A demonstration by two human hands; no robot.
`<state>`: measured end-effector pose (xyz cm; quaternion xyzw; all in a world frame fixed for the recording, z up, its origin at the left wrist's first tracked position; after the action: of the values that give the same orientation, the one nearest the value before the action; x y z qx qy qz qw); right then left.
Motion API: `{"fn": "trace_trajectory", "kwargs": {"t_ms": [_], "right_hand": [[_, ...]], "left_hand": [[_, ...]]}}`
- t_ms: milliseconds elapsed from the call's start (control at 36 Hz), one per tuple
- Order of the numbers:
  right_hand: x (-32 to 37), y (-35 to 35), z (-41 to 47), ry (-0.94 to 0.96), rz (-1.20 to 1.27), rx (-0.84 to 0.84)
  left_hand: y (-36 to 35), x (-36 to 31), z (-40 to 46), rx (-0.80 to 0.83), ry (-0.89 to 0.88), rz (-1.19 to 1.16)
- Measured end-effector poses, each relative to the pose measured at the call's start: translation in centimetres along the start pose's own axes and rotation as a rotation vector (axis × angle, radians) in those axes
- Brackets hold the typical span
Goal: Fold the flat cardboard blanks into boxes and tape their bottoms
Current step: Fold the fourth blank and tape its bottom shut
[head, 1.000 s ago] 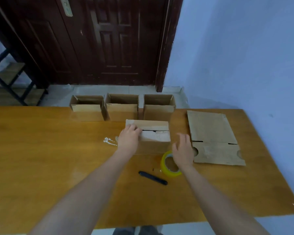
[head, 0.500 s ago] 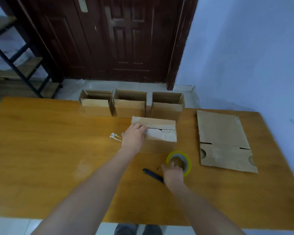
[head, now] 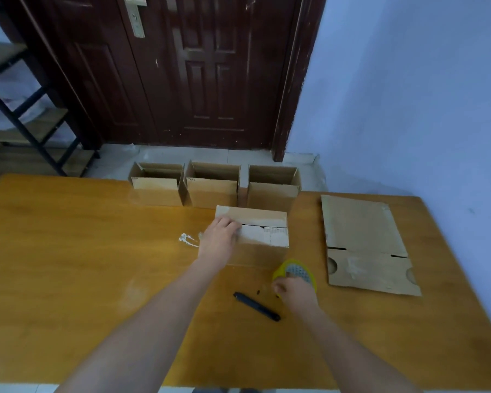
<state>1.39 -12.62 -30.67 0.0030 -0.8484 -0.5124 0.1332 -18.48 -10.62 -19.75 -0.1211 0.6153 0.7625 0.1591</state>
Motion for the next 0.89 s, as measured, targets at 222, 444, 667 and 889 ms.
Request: {"fn": "trace_trajectory", "kwargs": {"t_ms": [222, 444, 667, 889], "right_hand": [[-2.6, 5.8, -0.3, -0.016, 0.491, 0.290], [0.6, 14.5, -2.2, 0.100, 0.495, 0.475], [8.4, 18.6, 1.3, 0.160, 0.080, 0.331], [14.1, 15.8, 5.4, 0.109, -0.188, 0.362]], "left_hand": [[0.2, 0.0, 0.1, 0.014, 0.016, -0.020], [0.6, 0.2, 0.1, 0.021, 0.059, -0.077], [1.1, 0.6, -0.1, 0.058, 0.197, -0.172], [0.5, 1.7, -0.7, 0.045, 0.396, -0.640]]}}
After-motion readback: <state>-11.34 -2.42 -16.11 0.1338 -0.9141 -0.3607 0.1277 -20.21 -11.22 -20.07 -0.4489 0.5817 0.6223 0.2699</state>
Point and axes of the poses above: each hand's wrist, its own z-axis towards the middle knuckle, its own y-axis out of the back of the hand, x = y × z, the point moved 9 cm from there along z, towards the middle knuckle, and after that the axes turned 9 degrees about -y, right-handed, at the moved point
